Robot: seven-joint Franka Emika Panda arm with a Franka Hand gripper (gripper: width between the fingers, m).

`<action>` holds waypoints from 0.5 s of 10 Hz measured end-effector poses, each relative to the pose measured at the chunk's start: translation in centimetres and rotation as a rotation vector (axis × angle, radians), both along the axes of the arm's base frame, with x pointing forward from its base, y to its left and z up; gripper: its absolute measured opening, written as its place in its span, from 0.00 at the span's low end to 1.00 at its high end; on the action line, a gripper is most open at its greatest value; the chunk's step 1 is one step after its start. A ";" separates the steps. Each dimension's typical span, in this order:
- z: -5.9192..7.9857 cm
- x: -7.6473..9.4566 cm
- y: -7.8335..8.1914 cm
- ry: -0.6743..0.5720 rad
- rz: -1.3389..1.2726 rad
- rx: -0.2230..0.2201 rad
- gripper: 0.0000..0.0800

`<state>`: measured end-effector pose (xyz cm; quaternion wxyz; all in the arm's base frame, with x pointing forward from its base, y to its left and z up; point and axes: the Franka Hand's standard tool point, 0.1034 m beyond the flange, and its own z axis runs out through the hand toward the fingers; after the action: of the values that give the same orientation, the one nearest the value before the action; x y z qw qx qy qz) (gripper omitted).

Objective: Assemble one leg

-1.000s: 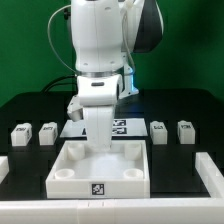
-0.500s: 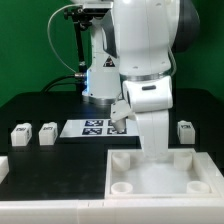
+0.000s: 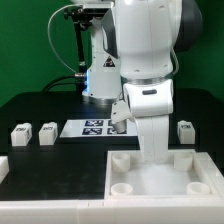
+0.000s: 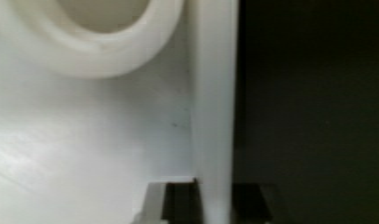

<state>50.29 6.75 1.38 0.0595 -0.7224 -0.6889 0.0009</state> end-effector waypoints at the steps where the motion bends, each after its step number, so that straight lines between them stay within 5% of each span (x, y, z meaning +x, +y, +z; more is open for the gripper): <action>1: 0.0 0.0 0.0 0.001 -0.001 0.000 0.16; 2: 0.0 0.0 0.0 0.001 -0.001 0.000 0.42; 3: 0.0 0.0 -0.1 0.001 -0.001 0.000 0.42; 5: -0.1 0.0 -0.1 0.001 -0.002 0.000 0.74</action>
Offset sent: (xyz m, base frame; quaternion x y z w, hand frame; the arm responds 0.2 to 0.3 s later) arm 0.0000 0.0000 0.0000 0.0000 0.0000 0.0000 1.0000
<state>50.26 6.66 1.32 0.0599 -0.7231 -0.6882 0.0012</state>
